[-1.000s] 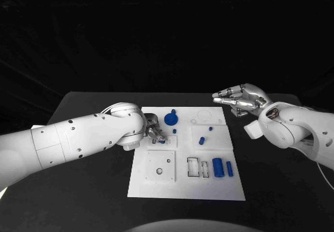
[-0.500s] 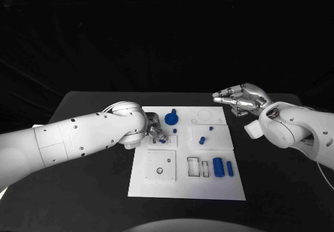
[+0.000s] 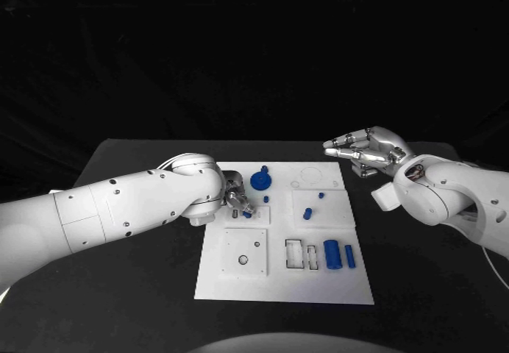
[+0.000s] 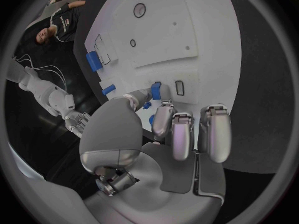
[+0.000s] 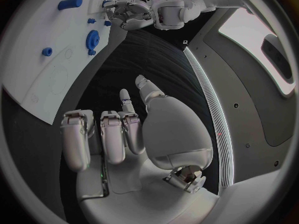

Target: Assemble the parts on the task board

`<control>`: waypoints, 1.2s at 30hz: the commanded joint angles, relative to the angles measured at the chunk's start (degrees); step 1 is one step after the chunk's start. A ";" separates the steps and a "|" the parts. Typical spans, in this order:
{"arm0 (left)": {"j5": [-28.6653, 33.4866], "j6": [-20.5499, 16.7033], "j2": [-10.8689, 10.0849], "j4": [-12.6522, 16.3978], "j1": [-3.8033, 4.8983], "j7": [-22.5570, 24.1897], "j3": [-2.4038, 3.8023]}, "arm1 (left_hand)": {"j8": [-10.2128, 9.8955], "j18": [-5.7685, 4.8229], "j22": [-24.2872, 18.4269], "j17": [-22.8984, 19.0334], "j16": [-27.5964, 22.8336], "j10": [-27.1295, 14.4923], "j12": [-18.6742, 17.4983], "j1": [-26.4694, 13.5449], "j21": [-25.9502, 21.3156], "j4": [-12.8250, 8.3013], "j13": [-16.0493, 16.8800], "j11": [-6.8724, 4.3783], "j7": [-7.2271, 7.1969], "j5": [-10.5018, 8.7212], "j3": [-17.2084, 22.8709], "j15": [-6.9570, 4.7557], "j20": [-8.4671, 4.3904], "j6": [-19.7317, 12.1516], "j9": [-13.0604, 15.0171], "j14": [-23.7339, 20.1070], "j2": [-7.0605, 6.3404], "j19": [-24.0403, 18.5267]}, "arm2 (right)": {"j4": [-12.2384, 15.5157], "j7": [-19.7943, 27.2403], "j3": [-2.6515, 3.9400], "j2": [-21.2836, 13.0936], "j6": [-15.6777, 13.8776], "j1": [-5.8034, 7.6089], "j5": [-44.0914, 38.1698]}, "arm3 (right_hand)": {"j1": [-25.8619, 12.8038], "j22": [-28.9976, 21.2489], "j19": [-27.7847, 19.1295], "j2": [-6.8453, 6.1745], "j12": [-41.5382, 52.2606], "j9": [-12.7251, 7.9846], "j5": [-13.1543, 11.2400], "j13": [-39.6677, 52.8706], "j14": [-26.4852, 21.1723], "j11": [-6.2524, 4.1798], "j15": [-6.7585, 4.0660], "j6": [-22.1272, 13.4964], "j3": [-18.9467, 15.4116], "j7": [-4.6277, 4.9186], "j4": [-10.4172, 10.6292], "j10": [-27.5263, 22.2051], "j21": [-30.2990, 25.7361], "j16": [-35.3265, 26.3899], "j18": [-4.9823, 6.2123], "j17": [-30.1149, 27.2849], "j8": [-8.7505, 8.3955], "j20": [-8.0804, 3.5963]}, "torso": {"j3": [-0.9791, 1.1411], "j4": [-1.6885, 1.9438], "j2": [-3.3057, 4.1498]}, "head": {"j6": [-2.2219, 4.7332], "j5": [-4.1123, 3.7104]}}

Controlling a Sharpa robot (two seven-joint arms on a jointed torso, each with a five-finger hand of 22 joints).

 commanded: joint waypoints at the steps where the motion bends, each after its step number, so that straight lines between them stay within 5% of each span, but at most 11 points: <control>1: 0.44 2.03 0.39 -0.15 -0.34 0.13 -0.25 | -0.37 -0.50 9.29 15.09 0.17 0.51 0.25 -0.80 0.20 0.23 0.24 -0.14 -1.21 -0.13 -0.58 -0.34 -0.30 1.81 -0.08 5.94 0.21 3.85 | 0.10 0.56 0.01 0.02 0.43 -0.04 -0.08 | -0.26 7.40 2.22 0.53 0.20 -0.09 0.41 15.10 5.98 0.18 0.54 -0.46 -0.39 0.02 -0.10 5.65 -0.24 0.23 -0.34 15.10 -0.05 0.44 | -0.02 0.02 0.00 | -0.04 -0.06; 23: 0.46 2.50 0.70 -1.08 -0.27 0.21 -0.19 | -0.74 -0.51 9.38 15.09 0.17 1.45 1.40 -4.55 0.21 3.06 1.80 -0.29 -1.41 0.09 -1.72 -0.40 -0.43 2.88 0.02 5.94 2.05 3.87 | 0.22 0.53 0.01 -0.09 0.33 -0.04 -0.07 | -0.18 7.01 1.99 0.56 0.20 -0.11 0.70 15.10 5.98 0.19 0.56 -0.59 -0.48 0.05 -0.21 5.65 -0.44 0.23 -0.24 15.10 -0.10 0.48 | -0.02 0.04 0.03 | -0.18 -0.03; 36: 0.46 2.05 0.55 -1.44 -0.25 0.23 0.00 | -0.56 -0.59 9.81 15.09 0.17 2.00 2.02 -9.92 0.39 6.85 2.76 -0.29 -1.46 -0.43 -9.98 -0.40 -0.37 4.18 0.61 5.94 -0.02 4.01 | 0.18 0.62 0.01 -0.09 0.30 -0.04 -0.05 | -0.17 6.63 1.79 0.53 0.20 -0.12 0.76 15.10 5.98 0.20 0.56 -0.63 -0.55 0.06 -0.26 5.65 -0.63 0.23 -0.15 15.10 -0.12 0.49 | -0.05 0.03 0.02 | -0.22 -0.09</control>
